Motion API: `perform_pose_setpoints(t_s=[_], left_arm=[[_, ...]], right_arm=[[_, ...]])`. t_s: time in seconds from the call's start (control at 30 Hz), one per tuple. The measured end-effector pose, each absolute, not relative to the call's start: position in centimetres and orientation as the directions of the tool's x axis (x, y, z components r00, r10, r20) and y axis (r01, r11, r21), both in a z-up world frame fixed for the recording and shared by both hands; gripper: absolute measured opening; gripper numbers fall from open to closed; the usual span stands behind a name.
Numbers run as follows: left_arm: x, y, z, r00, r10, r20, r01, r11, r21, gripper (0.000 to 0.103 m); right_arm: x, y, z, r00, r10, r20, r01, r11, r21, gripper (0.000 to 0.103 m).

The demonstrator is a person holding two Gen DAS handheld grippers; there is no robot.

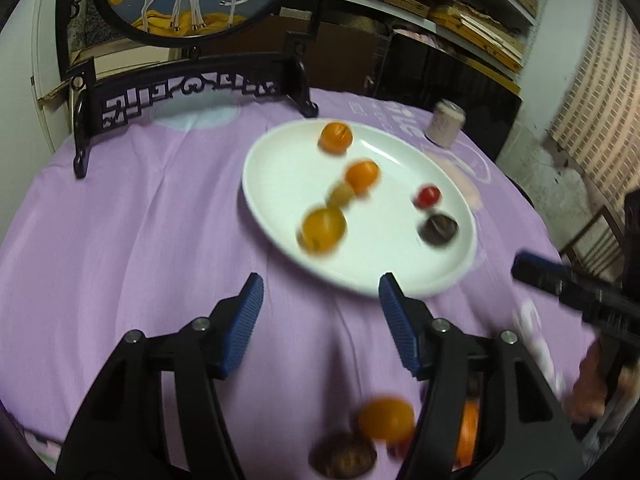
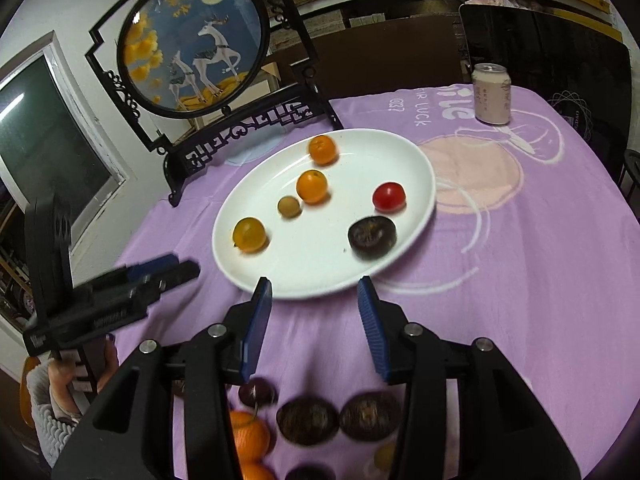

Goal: Organize fruits
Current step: 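Carry both fruits over the white plate and open both tools, then grasp a yellow-orange fruit with the left tool while the right tool grasps a dark mangosteen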

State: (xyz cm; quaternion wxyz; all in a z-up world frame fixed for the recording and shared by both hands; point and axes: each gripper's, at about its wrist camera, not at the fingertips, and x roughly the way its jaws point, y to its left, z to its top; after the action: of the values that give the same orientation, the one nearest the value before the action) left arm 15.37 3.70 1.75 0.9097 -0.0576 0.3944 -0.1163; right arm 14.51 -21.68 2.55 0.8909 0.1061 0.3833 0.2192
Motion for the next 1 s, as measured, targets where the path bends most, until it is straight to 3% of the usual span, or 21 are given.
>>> perform_pose_setpoints(t_s=[0.13, 0.53, 0.73, 0.87, 1.0], left_arm=[[11.9, 2.9, 1.6, 0.661, -0.261, -0.703, 0.216, 0.964, -0.155, 0.074], [8.0, 1.4, -0.5, 0.617, -0.286, -0.733, 0.319, 0.943, -0.099, 0.079], [10.0, 1.3, -1.4, 0.642, -0.175, -0.747, 0.255, 0.967, -0.007, 0.088], [11.7, 4.5, -0.7, 0.672, -0.142, -0.727, 0.127, 0.989, -0.075, 0.085], [11.2, 6.7, -0.3, 0.661, -0.221, -0.717, 0.105, 0.973, -0.204, 0.085]], right_arm=[[12.6, -23.7, 2.6, 0.633, 0.474, -0.612, -0.286, 0.878, 0.384, 0.056], [11.1, -26.0, 2.3, 0.646, 0.476, -0.597, -0.251, 0.871, 0.423, 0.058], [11.1, -26.2, 2.4, 0.649, 0.474, -0.595, -0.252, 0.872, 0.42, 0.058], [11.3, -26.1, 2.3, 0.646, 0.471, -0.601, -0.25, 0.874, 0.416, 0.058], [11.2, -26.0, 2.3, 0.645, 0.471, -0.601, -0.255, 0.875, 0.413, 0.058]])
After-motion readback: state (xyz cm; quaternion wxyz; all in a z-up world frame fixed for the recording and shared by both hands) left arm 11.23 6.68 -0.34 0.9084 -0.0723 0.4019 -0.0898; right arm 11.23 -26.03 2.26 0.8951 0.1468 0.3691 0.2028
